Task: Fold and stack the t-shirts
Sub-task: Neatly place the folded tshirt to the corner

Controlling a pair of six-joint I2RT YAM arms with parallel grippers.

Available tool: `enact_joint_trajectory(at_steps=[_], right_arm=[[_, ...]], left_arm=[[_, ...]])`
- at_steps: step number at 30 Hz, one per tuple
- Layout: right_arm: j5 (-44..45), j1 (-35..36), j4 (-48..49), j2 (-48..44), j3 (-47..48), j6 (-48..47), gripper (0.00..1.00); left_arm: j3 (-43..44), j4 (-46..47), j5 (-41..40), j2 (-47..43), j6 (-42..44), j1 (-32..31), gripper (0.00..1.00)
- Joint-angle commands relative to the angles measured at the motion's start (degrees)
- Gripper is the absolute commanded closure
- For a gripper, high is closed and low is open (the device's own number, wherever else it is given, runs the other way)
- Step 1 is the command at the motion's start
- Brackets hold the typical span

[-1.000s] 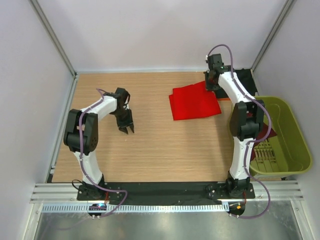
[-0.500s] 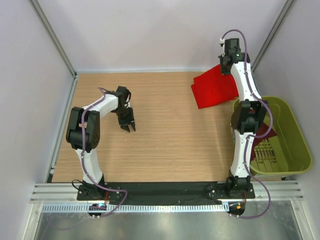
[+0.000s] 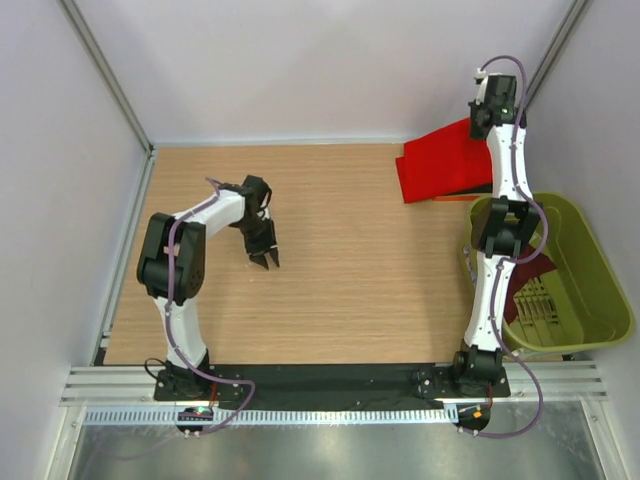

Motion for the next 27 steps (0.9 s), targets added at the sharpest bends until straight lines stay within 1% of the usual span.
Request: enact_joint_trajectory(at_steps=[1, 2, 6, 10, 13, 17, 18, 20, 22, 25, 27], right_arm=[[-3.6, -2.2, 7.9, -0.1, 2.7, 0.5, 0.99], [-3.4, -2.4, 8.2, 0.5, 3.6, -0.2, 0.99], [-4.7, -4.4, 10.4, 2.9, 4.1, 1.7, 0.99], [-5.5, -4.7, 17.3, 2.6, 4.1, 2.3, 0.99], [-5.6, -5.0, 20.4, 3.0, 4.5, 3.1, 0.99], [-5.5, -5.1, 20.4, 1.3, 4.2, 4.5, 0.99], [-7.6, -5.1, 21.0, 0.6, 2.7, 4.8, 0.99], [-7.7, -5.0, 21.5, -1.5, 0.1, 5.3, 0.99], [-6.9, -5.1, 21.8, -2.2, -0.9, 5.1, 0.99], [-6.6, -5.7, 19.6, -1.9, -0.8, 5.1, 0.99], [-4.4, -6.0, 18.9, -2.9, -2.0, 5.0, 0.99]], left_arm=[[0.4, -0.7, -0.4, 0.2, -1.4, -0.7, 0.66], [0.4, -1.1, -0.4, 0.1, -1.4, -1.0, 0.66], [0.3, -1.5, -1.6, 0.5, -1.6, -1.8, 0.67], [0.4, -1.9, -1.9, 0.9, -1.9, -2.5, 0.67], [0.8, -2.2, -1.9, 1.3, -2.3, -2.9, 0.67], [1.8, -2.5, -1.9, 1.6, -2.7, -3.3, 0.67], [1.9, -2.6, -1.9, 1.7, -2.7, -3.5, 0.67], [1.7, -2.6, -2.0, 1.7, -2.8, -3.8, 0.67], [1.6, -2.6, -1.9, 2.0, -2.8, -3.9, 0.68], [2.1, -2.8, -1.9, 2.8, -2.4, -3.8, 0.68], [2.8, -3.2, -2.0, 3.1, -2.3, -3.8, 0.68]])
